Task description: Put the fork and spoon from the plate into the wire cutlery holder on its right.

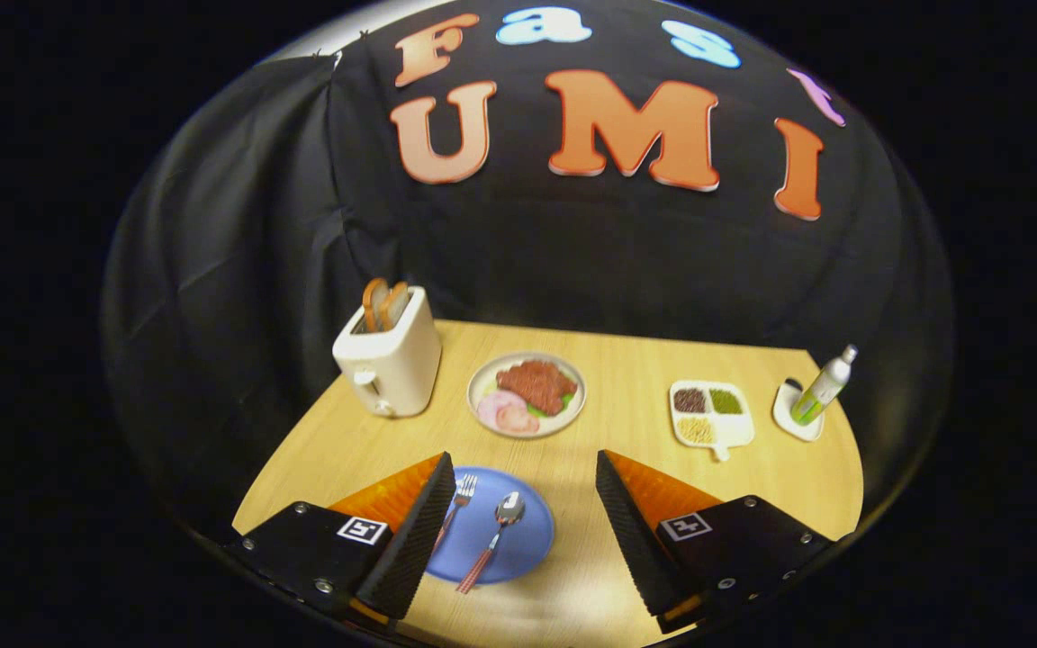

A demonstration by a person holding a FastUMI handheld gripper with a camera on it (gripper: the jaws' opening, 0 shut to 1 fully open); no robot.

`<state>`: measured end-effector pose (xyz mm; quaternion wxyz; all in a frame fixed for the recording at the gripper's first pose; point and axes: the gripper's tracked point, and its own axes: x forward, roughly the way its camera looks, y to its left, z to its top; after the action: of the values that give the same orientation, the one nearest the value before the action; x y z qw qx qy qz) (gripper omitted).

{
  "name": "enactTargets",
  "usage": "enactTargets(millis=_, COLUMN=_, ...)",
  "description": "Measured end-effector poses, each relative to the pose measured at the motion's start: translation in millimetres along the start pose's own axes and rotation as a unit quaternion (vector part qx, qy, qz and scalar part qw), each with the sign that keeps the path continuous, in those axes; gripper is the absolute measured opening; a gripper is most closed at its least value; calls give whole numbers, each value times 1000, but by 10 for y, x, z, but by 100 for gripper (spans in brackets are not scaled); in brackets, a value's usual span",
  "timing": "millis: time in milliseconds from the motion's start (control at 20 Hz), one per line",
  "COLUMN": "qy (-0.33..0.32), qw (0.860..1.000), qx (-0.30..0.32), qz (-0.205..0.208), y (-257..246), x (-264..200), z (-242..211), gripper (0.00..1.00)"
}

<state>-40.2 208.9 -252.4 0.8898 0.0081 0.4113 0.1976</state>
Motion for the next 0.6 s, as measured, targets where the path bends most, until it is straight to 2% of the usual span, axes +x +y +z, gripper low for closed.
enactTargets(millis=300, qy=160, qw=987, qx=-1, qz=17, y=171, x=534, z=-801, gripper=84)
enactTargets(millis=500, qy=249, qw=968, qx=26, qz=27, y=306, x=787, z=-1234, gripper=75)
enactTargets(millis=600, qy=287, qw=957, qx=33, qz=16, y=313, x=851, z=-1379, gripper=69)
